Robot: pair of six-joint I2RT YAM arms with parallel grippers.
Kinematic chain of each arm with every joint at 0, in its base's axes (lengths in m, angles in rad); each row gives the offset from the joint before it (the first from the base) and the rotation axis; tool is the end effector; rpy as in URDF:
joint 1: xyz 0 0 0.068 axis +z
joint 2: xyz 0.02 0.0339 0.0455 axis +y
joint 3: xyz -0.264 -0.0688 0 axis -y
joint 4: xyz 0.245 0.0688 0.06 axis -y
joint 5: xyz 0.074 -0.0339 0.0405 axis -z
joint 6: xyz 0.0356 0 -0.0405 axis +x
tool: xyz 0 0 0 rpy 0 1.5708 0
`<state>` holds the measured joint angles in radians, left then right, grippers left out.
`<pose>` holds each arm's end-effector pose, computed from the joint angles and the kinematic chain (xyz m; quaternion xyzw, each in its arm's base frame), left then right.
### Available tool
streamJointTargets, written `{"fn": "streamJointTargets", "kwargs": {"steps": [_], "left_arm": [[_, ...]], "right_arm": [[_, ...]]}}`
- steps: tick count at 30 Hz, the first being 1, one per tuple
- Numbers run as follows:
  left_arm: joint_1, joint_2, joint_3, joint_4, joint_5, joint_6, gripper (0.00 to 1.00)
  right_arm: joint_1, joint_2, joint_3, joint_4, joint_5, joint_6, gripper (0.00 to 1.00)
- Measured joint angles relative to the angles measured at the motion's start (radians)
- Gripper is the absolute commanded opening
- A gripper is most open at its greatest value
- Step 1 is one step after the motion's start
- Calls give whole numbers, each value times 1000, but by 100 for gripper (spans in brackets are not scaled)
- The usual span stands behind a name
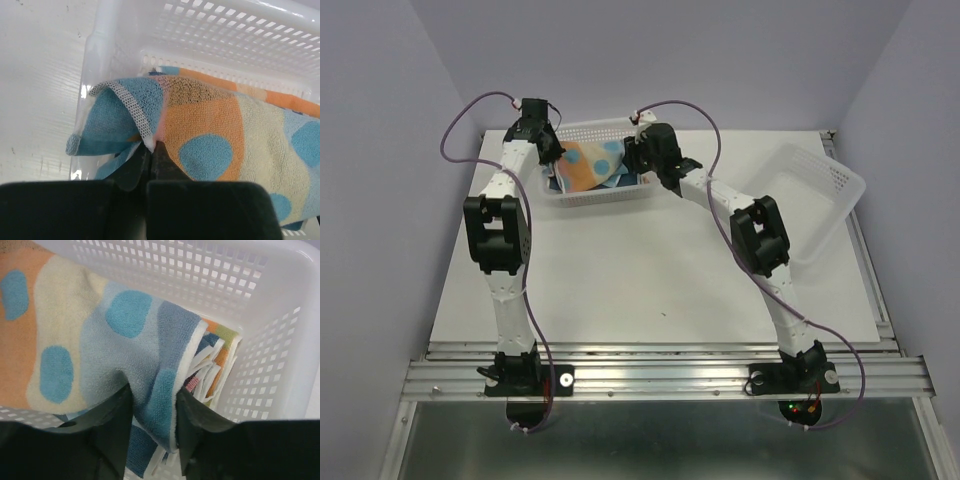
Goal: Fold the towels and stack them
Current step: Neatly place the folded towel into the bin
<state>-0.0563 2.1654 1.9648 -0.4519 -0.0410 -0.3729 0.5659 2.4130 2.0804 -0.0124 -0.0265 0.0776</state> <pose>0.5063 -0.0271 0.2756 -0.1503 0.8836 -0.0764 0.4368 0.4817 0.3071 0.2289 -0.2051 0.7918 0.1922 0.5422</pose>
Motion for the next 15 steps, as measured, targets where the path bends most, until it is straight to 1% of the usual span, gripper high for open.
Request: {"fn": "streamJointTargets", "kwargs": {"steps": [1, 2, 3, 4, 6, 7, 8, 12, 15], "left_arm": [[0, 0, 1, 0, 5, 1, 0], [-1, 0, 1, 2, 10, 3, 0], [-1, 0, 1, 3, 14, 6, 0], [-1, 0, 1, 6, 15, 6, 0], [-1, -1, -2, 19, 33, 12, 0], [-1, -7, -13, 32, 42, 16, 0], [-2, -15, -30, 46, 50, 20, 0], [-4, -110, -154, 107, 90, 39, 0], [-16, -235, -254, 163, 114, 50, 0]], "right_arm": [[0, 0, 0, 0, -2, 1, 34], [0, 0, 0, 0, -4, 2, 27], [0, 0, 0, -1, -6, 1, 23], [0, 0, 0, -1, -7, 5, 16], [0, -2, -2, 0, -8, 5, 9], [0, -9, -13, 6, -8, 5, 2], [0, -17, -25, 7, -8, 5, 1], [0, -93, -128, 39, -8, 9, 1], [0, -196, -256, 89, -7, 13, 1]]}}
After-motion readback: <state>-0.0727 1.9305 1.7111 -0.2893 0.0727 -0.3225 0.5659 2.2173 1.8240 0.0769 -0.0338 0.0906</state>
